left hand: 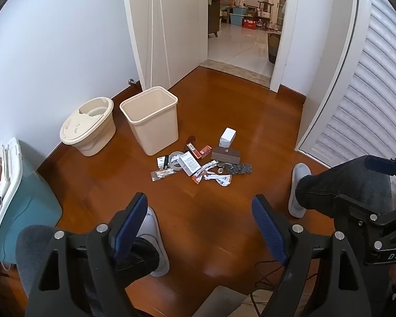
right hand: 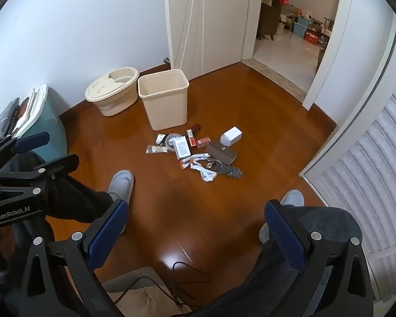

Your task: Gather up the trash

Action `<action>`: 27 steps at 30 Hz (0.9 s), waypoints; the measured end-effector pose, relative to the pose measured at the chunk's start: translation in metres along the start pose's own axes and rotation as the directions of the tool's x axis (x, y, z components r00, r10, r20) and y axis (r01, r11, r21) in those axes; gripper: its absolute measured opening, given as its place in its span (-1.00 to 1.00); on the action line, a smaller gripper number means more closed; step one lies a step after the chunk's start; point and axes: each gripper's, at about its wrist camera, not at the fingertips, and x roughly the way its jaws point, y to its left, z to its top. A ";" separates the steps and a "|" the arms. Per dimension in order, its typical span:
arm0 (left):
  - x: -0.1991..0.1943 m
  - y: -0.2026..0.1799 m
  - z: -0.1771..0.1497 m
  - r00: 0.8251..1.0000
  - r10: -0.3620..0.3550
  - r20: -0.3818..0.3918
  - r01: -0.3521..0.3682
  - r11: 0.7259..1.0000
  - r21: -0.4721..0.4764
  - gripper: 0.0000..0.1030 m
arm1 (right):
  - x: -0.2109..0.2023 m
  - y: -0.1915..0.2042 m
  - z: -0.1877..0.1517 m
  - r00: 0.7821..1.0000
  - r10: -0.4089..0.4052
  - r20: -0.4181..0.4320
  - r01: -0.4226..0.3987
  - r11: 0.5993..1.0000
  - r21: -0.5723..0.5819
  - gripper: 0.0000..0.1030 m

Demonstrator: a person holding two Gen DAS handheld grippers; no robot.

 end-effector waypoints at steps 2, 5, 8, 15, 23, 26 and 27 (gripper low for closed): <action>-0.001 0.000 -0.001 1.000 0.004 -0.004 -0.004 1.000 -0.003 0.58 | 0.001 -0.001 0.000 1.000 0.005 -0.003 -0.005 1.000 0.005 0.99; 0.003 0.007 0.000 0.999 -0.020 -0.028 0.019 1.000 -0.016 0.58 | 0.003 -0.003 -0.001 1.000 0.005 -0.011 -0.005 1.000 0.011 0.99; 0.005 0.006 -0.002 0.999 -0.018 -0.027 0.018 1.000 -0.014 0.58 | 0.002 0.000 0.001 1.000 0.005 -0.011 -0.005 1.000 0.002 1.00; 0.005 0.005 0.002 1.000 -0.011 -0.028 0.011 1.000 -0.014 0.58 | 0.001 0.001 0.001 1.000 0.008 -0.014 -0.008 1.000 0.007 1.00; 0.005 0.002 0.000 1.000 -0.008 -0.024 0.007 1.000 -0.013 0.58 | 0.006 0.000 -0.001 1.000 0.007 -0.017 -0.007 1.000 0.006 0.99; 0.005 0.001 -0.001 1.000 -0.006 -0.025 0.006 1.000 -0.014 0.58 | 0.010 0.001 -0.003 1.000 0.007 -0.017 -0.007 1.000 0.006 1.00; 0.005 0.001 -0.002 1.000 -0.006 -0.025 0.005 1.000 -0.015 0.58 | 0.009 0.001 -0.003 1.000 0.007 -0.017 -0.007 1.000 0.005 1.00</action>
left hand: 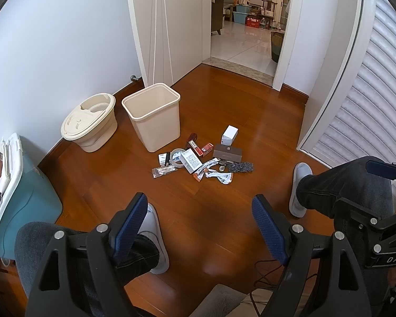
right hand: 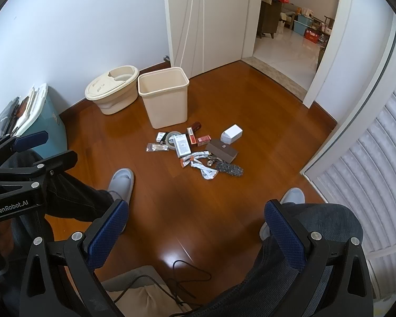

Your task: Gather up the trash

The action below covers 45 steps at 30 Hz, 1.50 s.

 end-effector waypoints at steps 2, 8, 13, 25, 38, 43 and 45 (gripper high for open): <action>0.000 0.000 0.001 1.000 0.000 0.001 0.000 1.000 0.000 0.58 | 0.000 0.000 0.000 1.000 0.001 0.001 -0.001 1.000 0.000 1.00; 0.000 0.001 0.002 1.000 -0.001 -0.002 0.001 1.000 0.000 0.58 | 0.000 -0.001 0.000 1.000 0.004 -0.002 -0.004 1.000 0.001 1.00; -0.001 0.000 0.001 1.000 0.002 -0.001 -0.002 1.000 0.000 0.58 | 0.001 0.000 -0.001 1.000 0.005 -0.002 -0.005 1.000 0.002 1.00; -0.002 -0.001 0.002 1.000 0.004 -0.004 -0.004 1.000 -0.002 0.58 | 0.001 -0.001 -0.001 1.000 0.007 -0.006 -0.006 1.000 0.004 0.99; 0.000 -0.002 -0.001 1.000 0.006 -0.010 -0.006 1.000 -0.009 0.58 | 0.003 -0.003 -0.002 1.000 0.012 -0.016 -0.012 1.000 0.017 1.00; 0.000 0.000 -0.001 1.000 0.006 -0.011 -0.006 1.000 -0.008 0.58 | 0.004 -0.003 -0.003 1.000 0.012 -0.016 -0.011 1.000 0.017 1.00; 0.001 0.000 -0.001 1.000 0.007 -0.012 -0.007 1.000 -0.010 0.58 | 0.004 -0.004 -0.003 1.000 0.013 -0.019 -0.013 1.000 0.018 1.00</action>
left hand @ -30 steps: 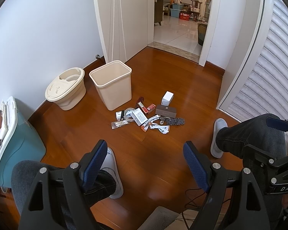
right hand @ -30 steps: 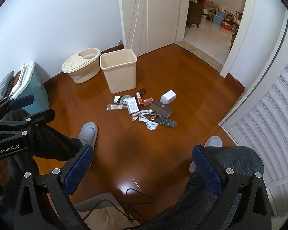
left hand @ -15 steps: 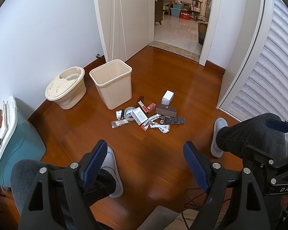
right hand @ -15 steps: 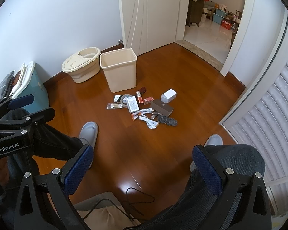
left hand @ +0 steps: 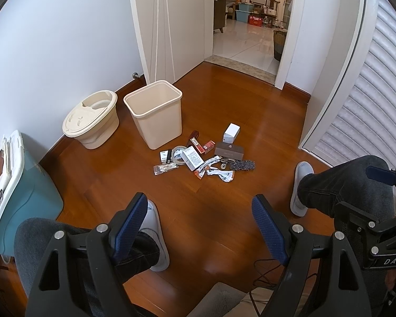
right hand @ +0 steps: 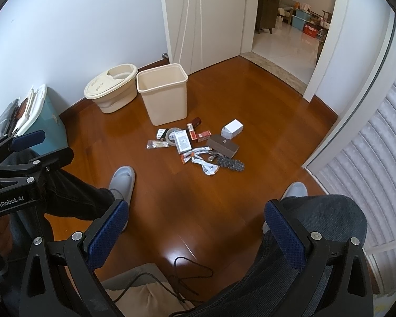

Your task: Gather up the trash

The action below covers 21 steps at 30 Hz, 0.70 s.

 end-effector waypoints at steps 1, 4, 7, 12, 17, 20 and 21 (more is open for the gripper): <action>0.002 0.001 0.000 1.000 0.001 -0.001 -0.001 1.000 -0.001 0.58 | 0.000 0.000 0.000 1.000 0.001 -0.001 -0.001 1.000 0.002 1.00; 0.002 -0.001 0.000 1.000 0.004 -0.004 -0.004 1.000 -0.001 0.58 | 0.001 0.000 -0.001 1.000 0.001 -0.001 -0.001 1.000 0.004 1.00; 0.003 -0.002 0.000 1.000 0.004 -0.007 -0.004 1.000 0.000 0.58 | 0.003 -0.002 -0.002 1.000 0.003 -0.008 -0.002 1.000 0.007 1.00; 0.003 -0.003 0.002 1.000 0.007 -0.013 -0.007 1.000 0.000 0.58 | 0.007 -0.005 -0.001 1.000 0.010 -0.012 -0.010 1.000 0.017 0.99; 0.004 -0.002 0.002 1.000 0.017 -0.024 -0.017 1.000 -0.002 0.58 | 0.010 -0.009 -0.002 1.000 0.023 -0.014 -0.023 0.999 0.027 0.99; 0.006 -0.006 0.005 0.999 0.026 -0.031 -0.026 1.000 0.000 0.58 | 0.012 -0.011 -0.003 0.999 0.031 -0.012 -0.031 0.999 0.033 1.00; 0.007 -0.006 0.005 0.999 0.031 -0.033 -0.031 1.000 0.000 0.58 | 0.012 -0.014 -0.003 0.999 0.034 -0.012 -0.033 0.999 0.036 1.00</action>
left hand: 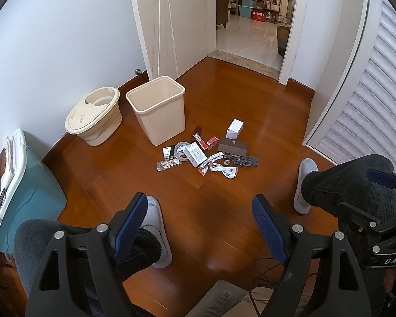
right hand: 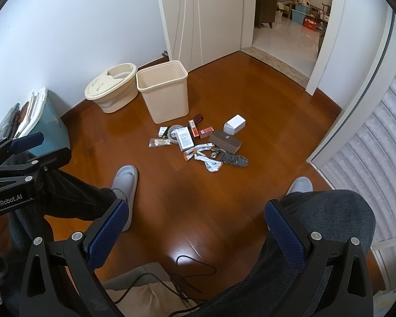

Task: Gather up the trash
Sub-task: 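Lower both tools to the trash pile and grasp items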

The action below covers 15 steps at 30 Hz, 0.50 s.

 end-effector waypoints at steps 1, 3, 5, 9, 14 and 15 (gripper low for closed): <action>0.002 0.001 0.001 1.000 0.007 -0.005 -0.007 1.000 -0.004 0.58 | 0.001 -0.002 0.000 1.000 0.002 0.000 -0.002 1.000 0.003 1.00; 0.008 0.005 0.004 1.000 0.021 -0.020 -0.021 0.999 -0.029 0.58 | 0.005 -0.007 0.001 1.000 0.002 0.001 -0.002 1.000 0.008 1.00; 0.022 0.011 0.011 0.999 0.029 -0.034 -0.031 0.998 -0.054 0.58 | 0.014 -0.012 0.005 1.000 -0.010 -0.012 0.010 1.000 0.011 0.99; 0.066 0.020 0.028 0.997 0.054 -0.048 -0.056 0.997 -0.059 0.58 | 0.057 -0.030 0.021 0.996 -0.059 -0.074 0.063 0.997 0.049 1.00; 0.153 0.038 0.049 0.991 0.084 -0.104 -0.090 0.994 -0.058 0.58 | 0.160 -0.062 0.053 0.979 -0.029 -0.200 0.071 0.976 0.205 1.00; 0.173 0.044 0.051 0.988 0.087 -0.126 -0.097 0.993 -0.074 0.58 | 0.184 -0.065 0.059 0.974 -0.023 -0.224 0.074 0.972 0.225 1.00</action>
